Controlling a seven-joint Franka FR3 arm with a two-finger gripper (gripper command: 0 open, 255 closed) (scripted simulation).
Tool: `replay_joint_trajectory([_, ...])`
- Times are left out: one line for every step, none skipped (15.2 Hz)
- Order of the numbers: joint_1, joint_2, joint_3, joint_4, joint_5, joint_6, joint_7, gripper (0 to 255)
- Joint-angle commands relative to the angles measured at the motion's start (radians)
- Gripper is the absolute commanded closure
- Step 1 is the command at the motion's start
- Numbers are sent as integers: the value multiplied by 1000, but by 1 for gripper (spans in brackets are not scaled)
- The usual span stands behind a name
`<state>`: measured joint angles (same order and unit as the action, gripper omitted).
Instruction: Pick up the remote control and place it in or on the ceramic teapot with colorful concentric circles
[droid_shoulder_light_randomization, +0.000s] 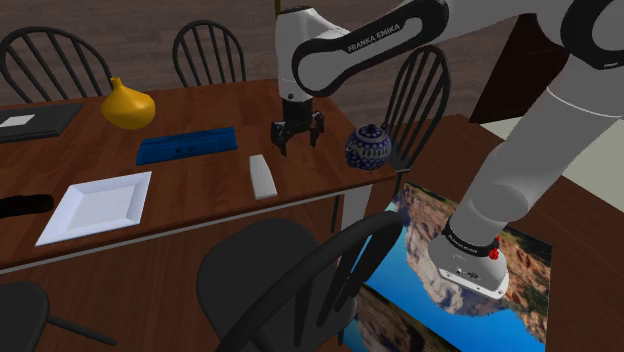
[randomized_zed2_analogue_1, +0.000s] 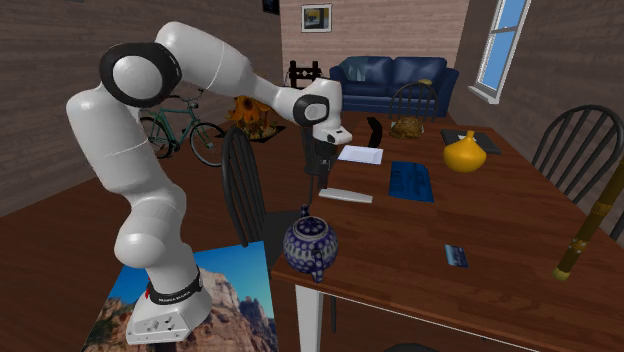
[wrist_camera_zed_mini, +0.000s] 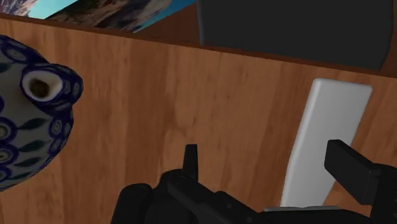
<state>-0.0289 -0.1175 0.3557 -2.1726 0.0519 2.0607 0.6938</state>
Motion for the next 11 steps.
replay_joint_trajectory([2, 87, 18, 59, -33, 22, 71, 0])
replay_joint_trajectory([5, 129, 24, 91, -51, 29, 105, 0])
replay_joint_trajectory([9, 172, 28, 123, -70, 35, 138, 0])
replay_joint_trajectory([15, 215, 29, 158, -90, 40, 170, 0])
replay_joint_trajectory([22, 258, 30, 194, -109, 42, 201, 0])
replay_joint_trajectory([31, 301, 28, 231, -128, 44, 232, 0])
replay_joint_trajectory([40, 345, 26, 270, -146, 43, 261, 0])
replay_joint_trajectory([51, 388, 21, 311, -163, 42, 288, 0])
replay_joint_trajectory([63, 431, 16, 353, -179, 38, 314, 0])
replay_joint_trajectory([75, 474, 10, 398, -194, 33, 339, 0])
replay_joint_trajectory([79, 486, 7, 411, -198, 32, 345, 0])
